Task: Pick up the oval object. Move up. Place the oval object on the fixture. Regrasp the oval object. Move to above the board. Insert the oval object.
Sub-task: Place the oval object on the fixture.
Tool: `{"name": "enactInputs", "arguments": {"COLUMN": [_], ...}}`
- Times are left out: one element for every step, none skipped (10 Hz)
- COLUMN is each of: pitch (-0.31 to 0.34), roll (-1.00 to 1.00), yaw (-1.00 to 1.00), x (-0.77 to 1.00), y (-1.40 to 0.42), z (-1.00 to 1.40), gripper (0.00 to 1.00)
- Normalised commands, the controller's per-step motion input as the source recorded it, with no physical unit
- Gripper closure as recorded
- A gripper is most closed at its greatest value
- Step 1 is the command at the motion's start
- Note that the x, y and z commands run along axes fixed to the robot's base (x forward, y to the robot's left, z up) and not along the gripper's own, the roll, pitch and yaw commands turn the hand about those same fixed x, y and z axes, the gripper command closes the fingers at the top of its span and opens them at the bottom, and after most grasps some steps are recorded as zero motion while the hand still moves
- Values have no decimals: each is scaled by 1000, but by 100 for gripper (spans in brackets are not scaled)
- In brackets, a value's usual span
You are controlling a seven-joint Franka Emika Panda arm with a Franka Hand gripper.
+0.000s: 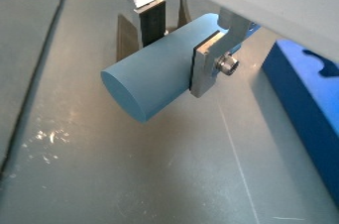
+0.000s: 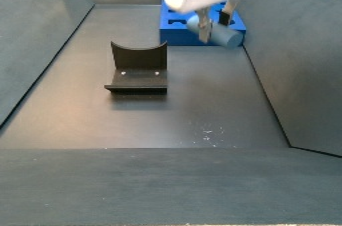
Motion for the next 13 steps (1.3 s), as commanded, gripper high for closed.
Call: {"name": "enactInputs", "arguments": {"pitch": [16, 21, 25, 33, 41, 24, 25, 30, 35, 42, 53, 65, 77], "roll": [-119, -131, -142, -145, -147, 83, 82, 100, 115, 135, 153, 161, 156], "yaw": [14, 6, -6, -12, -23, -1000, -1000, -1000, -1000, -1000, -1000, -1000, -876], "x": [-22, -19, -8, -6, -2, 1000, 1000, 1000, 1000, 1000, 1000, 1000, 1000], "y": [-12, -10, -2, -1, -1, -296, -291, -224, -197, -176, -147, -126, -106], "z": [883, 739, 549, 453, 208, -118, -164, -147, -128, -122, -114, -106, -95], "gripper": [100, 100, 100, 100, 100, 100, 100, 100, 100, 100, 100, 100, 100]}}
